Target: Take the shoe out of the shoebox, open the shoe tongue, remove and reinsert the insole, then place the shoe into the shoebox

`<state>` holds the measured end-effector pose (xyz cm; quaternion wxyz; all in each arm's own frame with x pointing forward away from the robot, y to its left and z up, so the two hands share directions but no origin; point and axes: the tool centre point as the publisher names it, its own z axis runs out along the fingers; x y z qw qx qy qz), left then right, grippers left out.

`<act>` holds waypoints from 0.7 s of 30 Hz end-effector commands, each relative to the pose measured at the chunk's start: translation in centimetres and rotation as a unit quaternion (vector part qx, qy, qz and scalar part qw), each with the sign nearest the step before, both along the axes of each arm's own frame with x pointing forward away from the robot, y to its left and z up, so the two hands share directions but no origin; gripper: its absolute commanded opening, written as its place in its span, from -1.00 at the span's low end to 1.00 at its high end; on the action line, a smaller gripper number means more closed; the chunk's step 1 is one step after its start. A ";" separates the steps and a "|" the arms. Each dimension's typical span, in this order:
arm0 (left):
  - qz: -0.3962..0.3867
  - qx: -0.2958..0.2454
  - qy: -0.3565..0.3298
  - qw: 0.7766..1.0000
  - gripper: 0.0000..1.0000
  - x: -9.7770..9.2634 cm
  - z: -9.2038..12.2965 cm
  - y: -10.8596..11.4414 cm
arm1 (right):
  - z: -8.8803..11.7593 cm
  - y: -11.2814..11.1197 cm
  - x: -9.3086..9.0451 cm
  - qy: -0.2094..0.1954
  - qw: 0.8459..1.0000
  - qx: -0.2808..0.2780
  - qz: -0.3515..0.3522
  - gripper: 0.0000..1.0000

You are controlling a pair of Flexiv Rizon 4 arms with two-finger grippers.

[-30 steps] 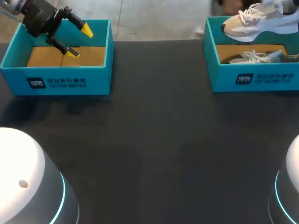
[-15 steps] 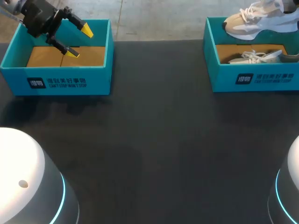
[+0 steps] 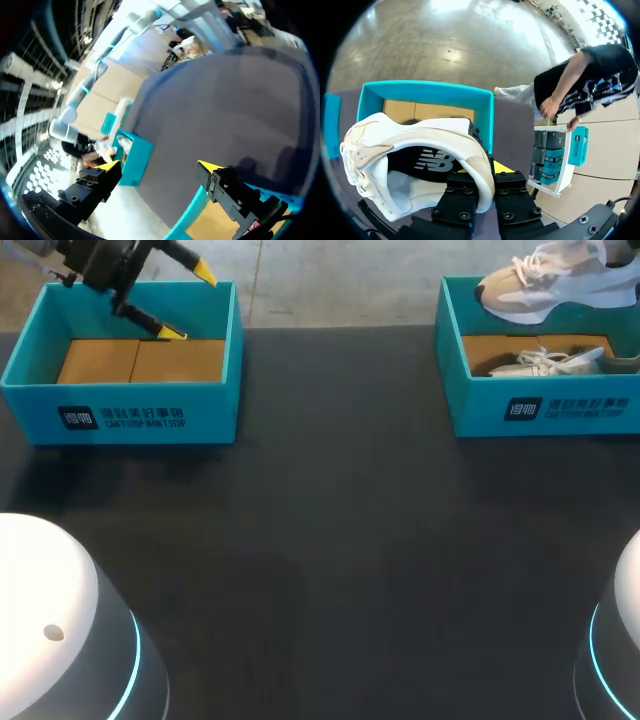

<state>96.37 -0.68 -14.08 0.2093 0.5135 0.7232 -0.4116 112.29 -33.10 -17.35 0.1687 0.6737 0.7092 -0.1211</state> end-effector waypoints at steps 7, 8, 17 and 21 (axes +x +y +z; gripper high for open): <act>0.433 0.086 0.219 0.870 1.00 -0.6 -0.4 1.5 | -0.6 -0.1 0.1 0.002 1.000 -0.001 -0.018 -1.00; 0.462 0.089 0.222 0.854 1.00 -0.6 -0.3 1.7 | -0.6 0.0 0.1 0.003 1.000 -0.001 -0.018 -1.00; 0.526 0.080 0.243 0.811 1.00 -0.1 0.0 2.7 | -0.9 -0.1 0.2 0.007 1.000 0.002 -0.020 -1.00; 0.501 0.086 0.240 0.827 1.00 0.3 0.1 2.4 | -1.2 0.0 0.2 0.010 1.000 0.006 -0.019 -1.00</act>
